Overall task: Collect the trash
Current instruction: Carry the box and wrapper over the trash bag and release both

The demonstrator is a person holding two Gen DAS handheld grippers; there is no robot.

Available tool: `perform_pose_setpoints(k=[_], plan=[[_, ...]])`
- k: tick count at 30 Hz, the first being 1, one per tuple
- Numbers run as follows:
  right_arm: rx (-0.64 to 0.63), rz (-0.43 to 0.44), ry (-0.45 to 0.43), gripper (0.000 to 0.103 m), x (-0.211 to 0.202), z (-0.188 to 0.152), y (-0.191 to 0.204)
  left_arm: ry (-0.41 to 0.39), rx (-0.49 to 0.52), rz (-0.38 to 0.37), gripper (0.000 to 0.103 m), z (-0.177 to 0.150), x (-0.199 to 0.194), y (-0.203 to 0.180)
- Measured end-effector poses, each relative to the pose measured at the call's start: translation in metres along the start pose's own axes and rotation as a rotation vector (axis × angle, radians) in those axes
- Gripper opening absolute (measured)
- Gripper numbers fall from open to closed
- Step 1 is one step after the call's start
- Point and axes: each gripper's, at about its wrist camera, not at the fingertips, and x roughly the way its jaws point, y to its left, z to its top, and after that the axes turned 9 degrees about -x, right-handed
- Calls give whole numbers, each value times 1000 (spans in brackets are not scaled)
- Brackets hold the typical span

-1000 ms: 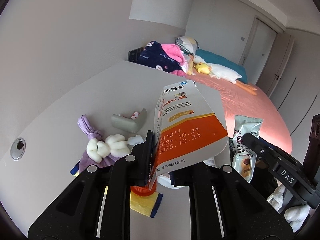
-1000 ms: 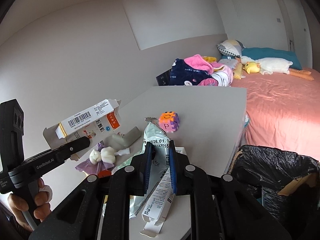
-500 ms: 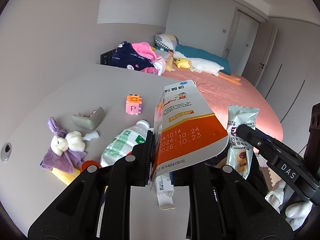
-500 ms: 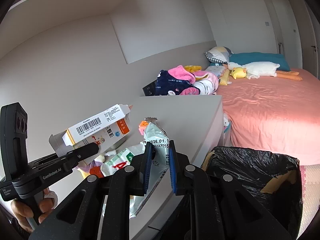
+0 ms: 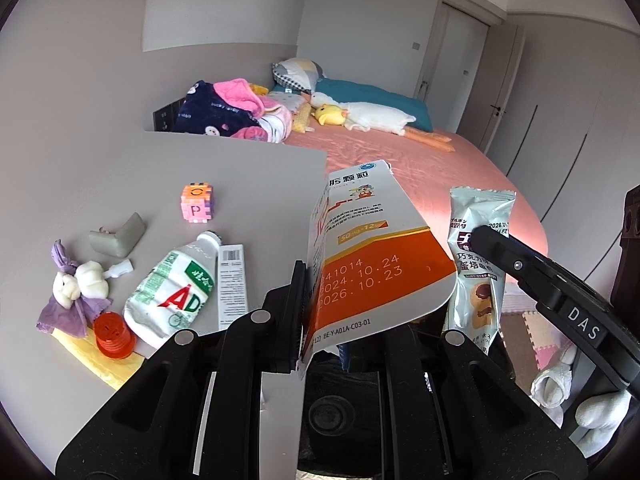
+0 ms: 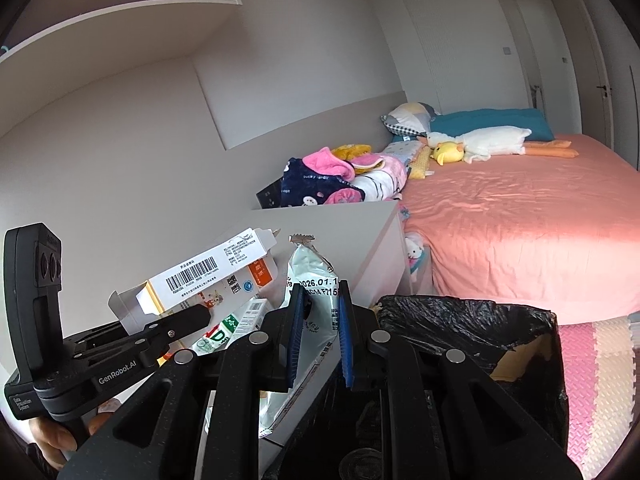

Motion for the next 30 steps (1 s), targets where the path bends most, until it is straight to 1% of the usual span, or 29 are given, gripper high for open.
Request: perform_pose_setpoints(k=[18, 24, 25, 26, 27, 28, 29, 30], plan=[[73, -115, -35, 18, -41, -8, -63, 80, 86, -100, 13, -18, 29, -70], [99, -161, -31, 18, -50, -15, -81, 129, 117, -140, 14, -28, 42, -90], [108, -168, -29, 18, -52, -16, -85, 145, 120, -152, 15, -30, 44, -91], [119, -173, -26, 18, -52, -18, -89, 168, 120, -171, 18, -32, 47, -93], [130, -176, -22, 25, -53, -18, -93, 203, 119, -193, 27, -34, 52, -95], [144, -194, -22, 49, -55, -20, -96, 229, 118, -198, 69, -36, 55, -97], [157, -215, -32, 60, -58, -22, -99, 231, 118, -188, 96, -38, 57, -98], [172, -239, -51, 73, -62, -23, -102, 205, 121, -179, 96, -41, 56, -98]])
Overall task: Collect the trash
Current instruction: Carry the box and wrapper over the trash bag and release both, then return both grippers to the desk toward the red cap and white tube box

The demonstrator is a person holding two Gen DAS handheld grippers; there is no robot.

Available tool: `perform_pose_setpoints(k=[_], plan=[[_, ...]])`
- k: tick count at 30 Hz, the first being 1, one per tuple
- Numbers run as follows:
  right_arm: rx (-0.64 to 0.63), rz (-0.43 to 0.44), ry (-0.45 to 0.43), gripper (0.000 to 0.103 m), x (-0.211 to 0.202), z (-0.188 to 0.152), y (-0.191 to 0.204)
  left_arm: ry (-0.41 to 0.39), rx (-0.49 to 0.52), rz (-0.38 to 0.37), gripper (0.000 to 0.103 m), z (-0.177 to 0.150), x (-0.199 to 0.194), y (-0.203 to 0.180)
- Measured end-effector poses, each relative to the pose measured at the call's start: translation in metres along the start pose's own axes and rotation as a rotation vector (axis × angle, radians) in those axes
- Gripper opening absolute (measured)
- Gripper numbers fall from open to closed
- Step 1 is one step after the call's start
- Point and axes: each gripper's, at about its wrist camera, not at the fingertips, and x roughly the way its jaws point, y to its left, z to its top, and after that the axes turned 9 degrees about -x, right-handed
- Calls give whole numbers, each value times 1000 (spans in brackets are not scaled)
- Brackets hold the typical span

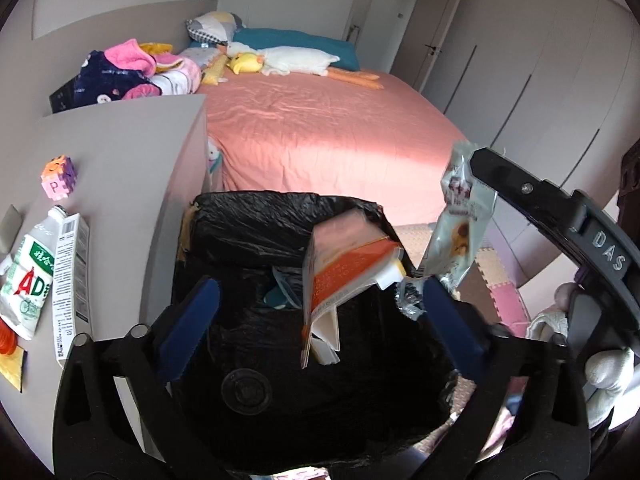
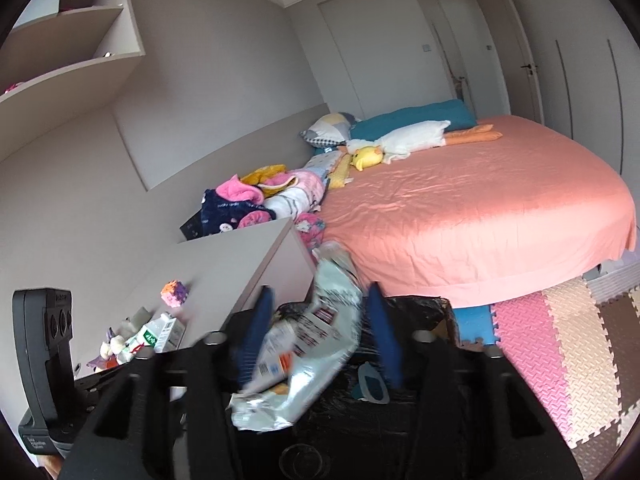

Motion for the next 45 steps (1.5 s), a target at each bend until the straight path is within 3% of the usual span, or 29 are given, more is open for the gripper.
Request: perform_pose_setpoints(k=[5, 16, 30, 45], plan=[[37, -44, -33, 77, -4, 0, -11, 0, 11, 38, 97, -1, 3, 6], [21, -10, 2, 79, 9, -4, 3, -33, -34, 83, 97, 2, -10, 34], [-58, 58, 63, 79, 35, -13, 60, -80, -53, 190, 96, -1, -39, 81], [-142, 159, 137, 79, 68, -27, 135, -103, -149, 296, 96, -16, -76, 154]])
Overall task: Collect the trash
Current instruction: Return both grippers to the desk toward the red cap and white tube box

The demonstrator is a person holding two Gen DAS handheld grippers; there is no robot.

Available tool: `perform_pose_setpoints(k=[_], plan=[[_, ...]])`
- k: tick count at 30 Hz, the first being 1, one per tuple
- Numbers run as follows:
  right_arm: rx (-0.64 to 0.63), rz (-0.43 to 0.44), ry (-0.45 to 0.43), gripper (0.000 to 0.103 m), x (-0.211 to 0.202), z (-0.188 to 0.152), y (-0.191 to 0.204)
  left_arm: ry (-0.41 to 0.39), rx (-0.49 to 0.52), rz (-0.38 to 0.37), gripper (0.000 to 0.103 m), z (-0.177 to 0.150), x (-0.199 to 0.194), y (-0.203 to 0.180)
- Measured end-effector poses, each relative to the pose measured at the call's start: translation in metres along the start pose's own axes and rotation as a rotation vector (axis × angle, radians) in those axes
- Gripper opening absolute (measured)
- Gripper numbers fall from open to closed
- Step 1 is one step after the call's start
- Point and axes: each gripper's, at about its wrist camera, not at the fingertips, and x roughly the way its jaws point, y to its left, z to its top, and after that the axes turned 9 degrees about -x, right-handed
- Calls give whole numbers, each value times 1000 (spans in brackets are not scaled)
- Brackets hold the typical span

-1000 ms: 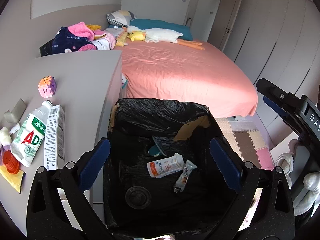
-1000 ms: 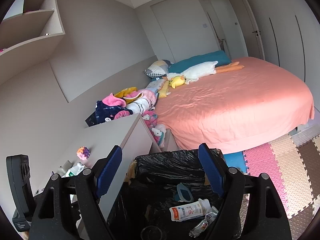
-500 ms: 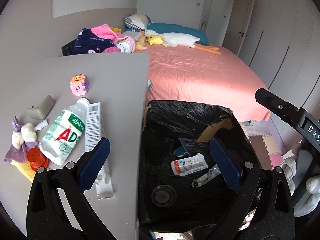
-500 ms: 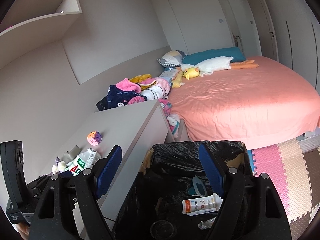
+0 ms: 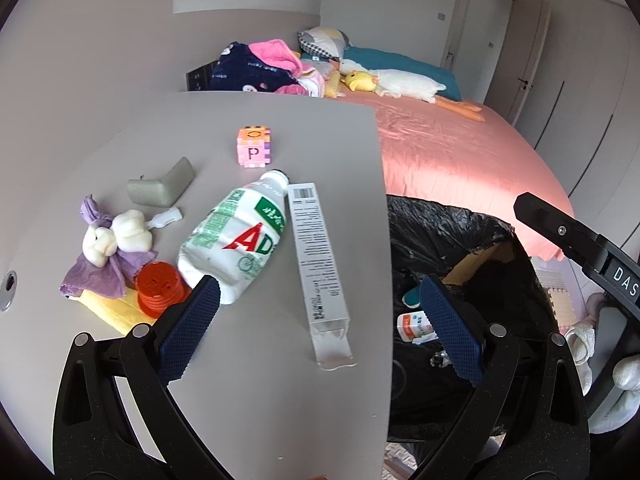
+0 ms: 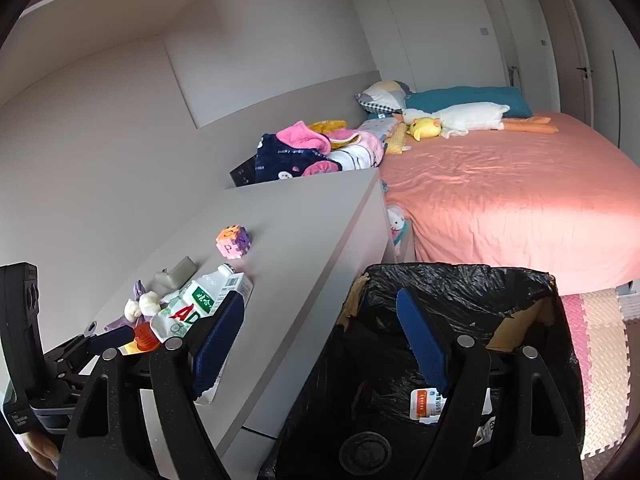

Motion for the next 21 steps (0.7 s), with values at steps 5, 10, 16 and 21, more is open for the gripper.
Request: perform_pose_setpoints(k=[5, 10, 16, 21], plan=[[-28, 17, 30, 79, 14, -2, 20, 2, -24, 32, 97, 1, -1, 22], [-50, 39, 58, 79, 28, -4, 36, 4, -47, 60, 96, 0, 0, 44], [-63, 78, 104, 79, 47, -6, 55, -1, -71, 111, 96, -1, 4, 72], [-95, 84, 130, 79, 64, -7, 72, -4, -86, 158, 96, -1, 12, 91]])
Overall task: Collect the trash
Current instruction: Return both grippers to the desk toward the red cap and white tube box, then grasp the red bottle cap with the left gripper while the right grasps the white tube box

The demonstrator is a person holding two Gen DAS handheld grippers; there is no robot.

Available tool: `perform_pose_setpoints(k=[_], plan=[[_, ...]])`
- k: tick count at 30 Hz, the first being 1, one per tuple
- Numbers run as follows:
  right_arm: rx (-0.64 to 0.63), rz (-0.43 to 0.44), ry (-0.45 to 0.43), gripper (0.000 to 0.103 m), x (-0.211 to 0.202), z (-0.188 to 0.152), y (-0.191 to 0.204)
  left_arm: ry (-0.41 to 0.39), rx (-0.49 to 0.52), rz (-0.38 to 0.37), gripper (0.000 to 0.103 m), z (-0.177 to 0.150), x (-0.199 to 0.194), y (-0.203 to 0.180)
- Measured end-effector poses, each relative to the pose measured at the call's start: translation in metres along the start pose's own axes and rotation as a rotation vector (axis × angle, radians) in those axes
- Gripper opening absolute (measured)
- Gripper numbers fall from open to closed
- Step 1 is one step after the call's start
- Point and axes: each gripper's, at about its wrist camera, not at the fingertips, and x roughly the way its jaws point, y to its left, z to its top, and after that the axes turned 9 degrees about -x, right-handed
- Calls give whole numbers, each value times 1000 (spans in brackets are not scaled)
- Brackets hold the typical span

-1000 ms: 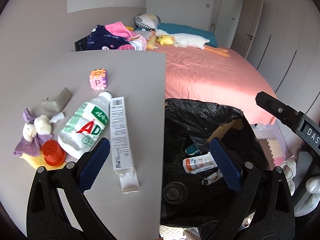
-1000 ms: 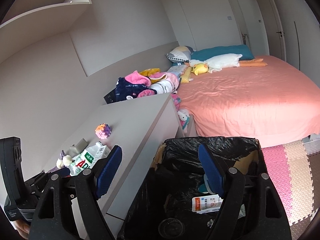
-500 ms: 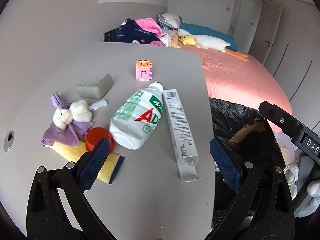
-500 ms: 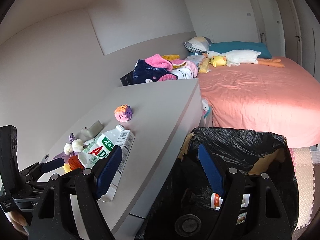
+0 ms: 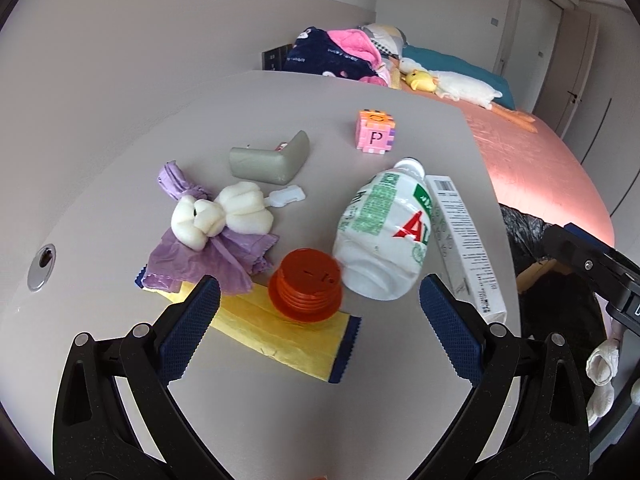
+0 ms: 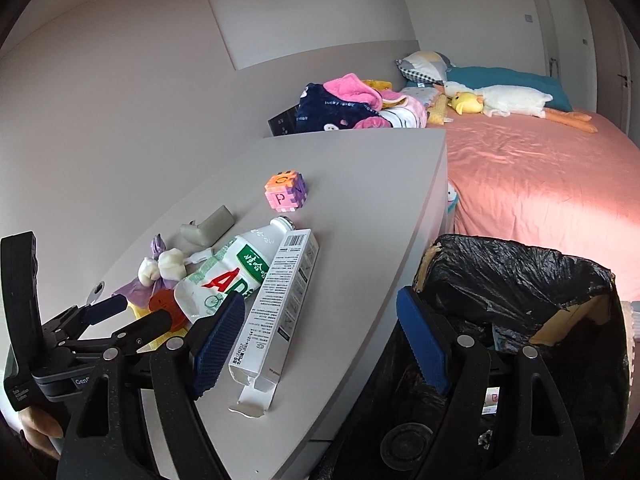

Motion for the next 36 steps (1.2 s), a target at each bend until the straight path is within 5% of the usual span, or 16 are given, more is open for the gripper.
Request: perform_pose_setpoints(k=[6, 10, 17, 24, 27, 31, 36], plan=[[-29, -12, 39, 67, 24, 3, 16, 24, 9, 31, 83, 0, 11, 7], [-43, -20, 77, 65, 41, 4, 26, 63, -28, 22, 61, 1, 20, 17], [-52, -50, 130, 63, 64, 3, 35, 63, -3, 21, 59, 1, 26, 18], [-102, -116, 147, 47, 78, -2, 41, 61, -5, -15, 60, 1, 31, 20], [-124, -140, 135, 30, 79, -3, 42, 59, -16, -25, 60, -1, 30, 22], [-111, -124, 122, 28, 76, -4, 37, 57, -40, -52, 43, 0, 28, 26], [-80, -94, 119, 28, 72, -4, 30, 35, -38, -40, 43, 1, 23, 23]])
